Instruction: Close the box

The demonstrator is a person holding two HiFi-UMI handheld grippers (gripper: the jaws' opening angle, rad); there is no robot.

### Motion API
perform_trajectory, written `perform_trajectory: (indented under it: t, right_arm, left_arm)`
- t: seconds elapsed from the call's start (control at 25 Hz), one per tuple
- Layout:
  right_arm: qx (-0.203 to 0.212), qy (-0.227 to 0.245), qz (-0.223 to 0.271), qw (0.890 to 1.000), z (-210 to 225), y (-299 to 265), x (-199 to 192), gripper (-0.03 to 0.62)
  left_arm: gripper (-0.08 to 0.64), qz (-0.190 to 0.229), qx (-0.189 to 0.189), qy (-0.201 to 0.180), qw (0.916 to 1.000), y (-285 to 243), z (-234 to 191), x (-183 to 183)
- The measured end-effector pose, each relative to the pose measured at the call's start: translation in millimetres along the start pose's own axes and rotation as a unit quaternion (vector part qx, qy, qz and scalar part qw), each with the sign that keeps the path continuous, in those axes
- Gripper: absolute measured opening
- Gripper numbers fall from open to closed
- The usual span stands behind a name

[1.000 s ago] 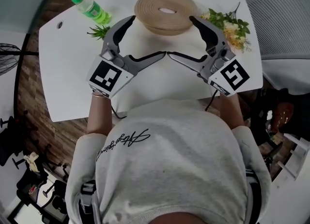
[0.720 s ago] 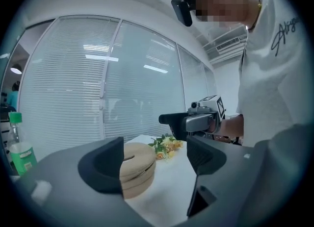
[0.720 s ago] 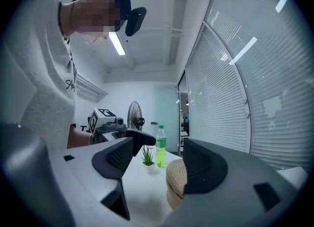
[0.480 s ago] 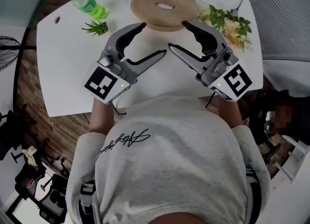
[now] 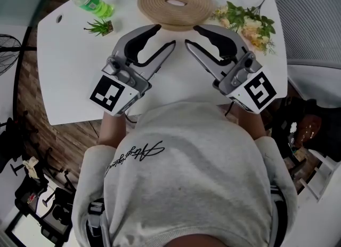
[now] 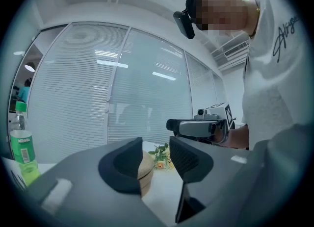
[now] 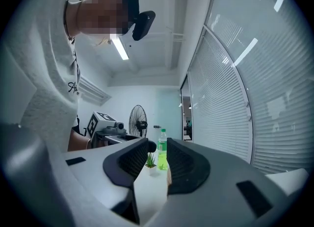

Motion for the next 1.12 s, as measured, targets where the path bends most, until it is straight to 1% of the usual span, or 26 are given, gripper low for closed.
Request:
perform_trajectory:
  t: [0.2, 0.28, 0.44, 0.6, 0.72, 1.0, 1.12]
  right_arm:
    - [-0.002, -0.012, 0.014, 1.0, 2, 8, 2, 0.103]
    - [-0.003, -0.013, 0.016, 1.0, 3, 10, 2, 0.087]
    - [-0.008, -0.01, 0.019, 1.0, 3, 15, 2, 0.054]
    - [-0.012, -0.007, 0.023, 1.0, 2, 18, 2, 0.021]
    - [-0.011, -0.006, 0.024, 1.0, 0, 21, 2, 0.0]
    - [0.004, 0.0, 0.035, 0.999, -8, 22, 7, 0.0]
    - [0.004, -0.004, 0.038, 0.999, -13, 21, 8, 0.0]
  left_arm:
    - [0.117, 0.01, 0.006, -0.007, 0.9999, -3, 6, 4]
    - [0.108, 0.002, 0.005, -0.014, 0.9999, -4, 10, 2]
    - [0.087, 0.012, 0.009, -0.016, 0.9998, -10, 16, 7]
    - [0.062, 0.007, 0.011, -0.023, 0.9996, -11, 21, 7]
    - [0.048, 0.011, 0.016, -0.025, 0.9995, -12, 24, 8]
    - [0.019, -0.004, 0.016, -0.037, 0.9992, -9, 30, 7]
    - [0.011, -0.004, 0.019, -0.035, 0.9992, -8, 32, 6]
Point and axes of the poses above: the fingertips, and each gripper's own axes: y backward along the fingers, z to its right, x out of its top, the point moved 4 cm from there along y, backward along the fingers, and after that the axes turned 14 degrees about -x, right-handed, at the moved point
